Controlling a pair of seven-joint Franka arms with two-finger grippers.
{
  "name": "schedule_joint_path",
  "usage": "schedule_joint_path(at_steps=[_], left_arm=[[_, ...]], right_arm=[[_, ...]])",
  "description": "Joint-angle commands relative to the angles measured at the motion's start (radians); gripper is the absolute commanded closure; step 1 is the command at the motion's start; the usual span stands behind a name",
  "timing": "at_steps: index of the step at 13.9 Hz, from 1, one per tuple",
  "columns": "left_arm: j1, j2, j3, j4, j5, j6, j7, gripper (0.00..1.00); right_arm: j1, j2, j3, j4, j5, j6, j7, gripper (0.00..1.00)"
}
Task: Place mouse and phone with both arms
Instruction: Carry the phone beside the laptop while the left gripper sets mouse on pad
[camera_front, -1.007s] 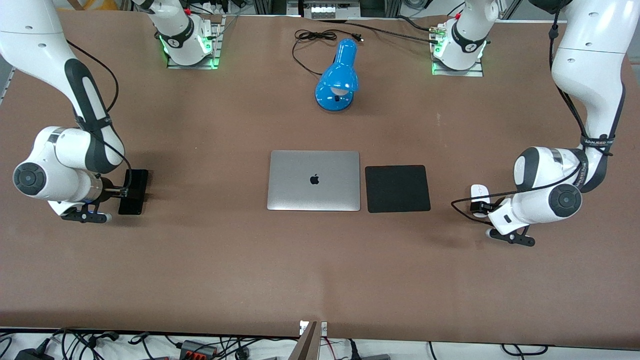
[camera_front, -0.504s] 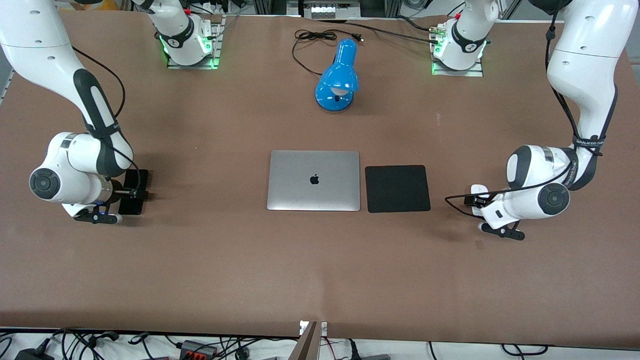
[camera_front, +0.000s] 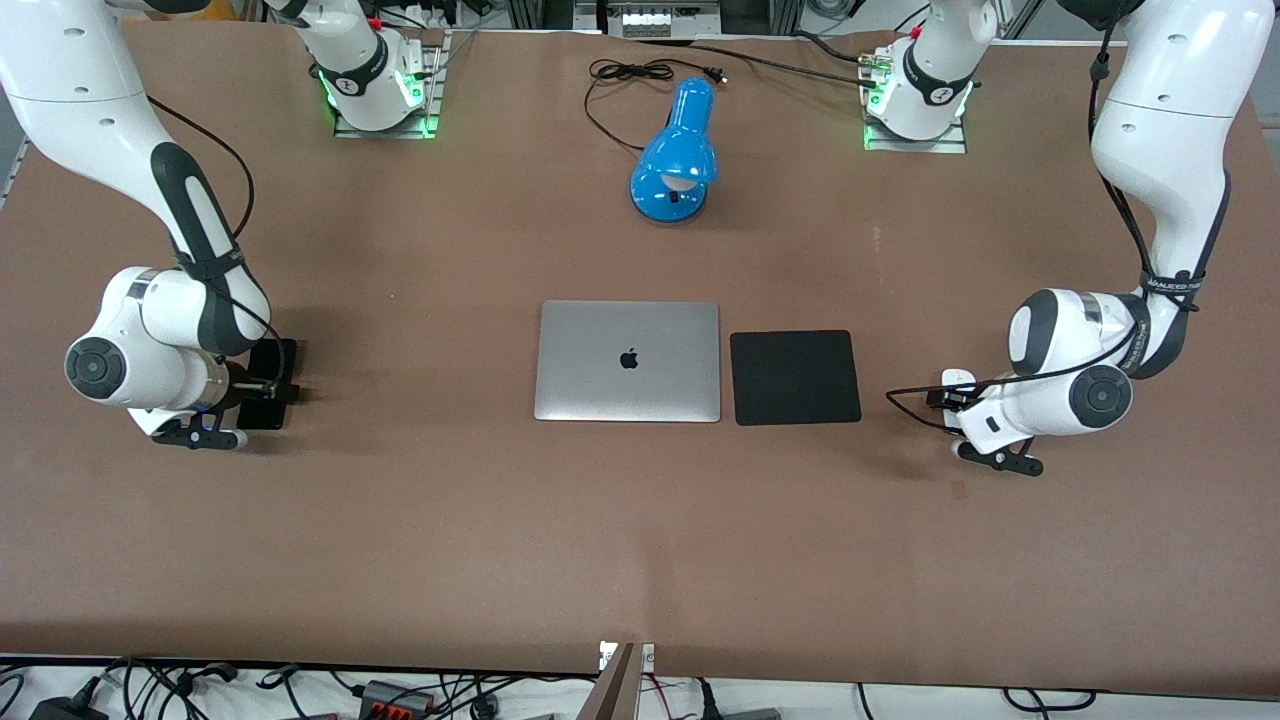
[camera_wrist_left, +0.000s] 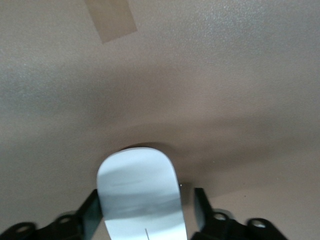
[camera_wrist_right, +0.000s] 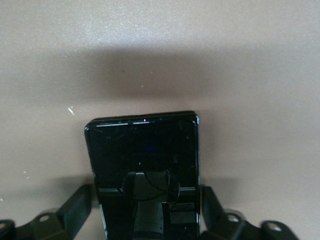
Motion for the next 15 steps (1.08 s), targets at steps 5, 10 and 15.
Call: schedule_joint_path(at_steps=[5, 10, 15], left_arm=[[0.011, -0.025, -0.016, -0.004, 0.013, 0.0, 0.003, 0.59], [0.002, -0.065, -0.178, 0.003, 0.005, -0.015, -0.125, 0.65], [-0.095, -0.027, -0.306, 0.012, 0.01, -0.009, -0.387, 0.61]], right_arm=[[0.002, -0.04, 0.023, 0.006, 0.014, -0.073, -0.049, 0.68], [0.005, -0.088, 0.13, 0.069, 0.067, -0.184, -0.004, 0.71], [0.195, -0.024, 0.17, 0.157, 0.098, -0.164, 0.265, 0.72]])
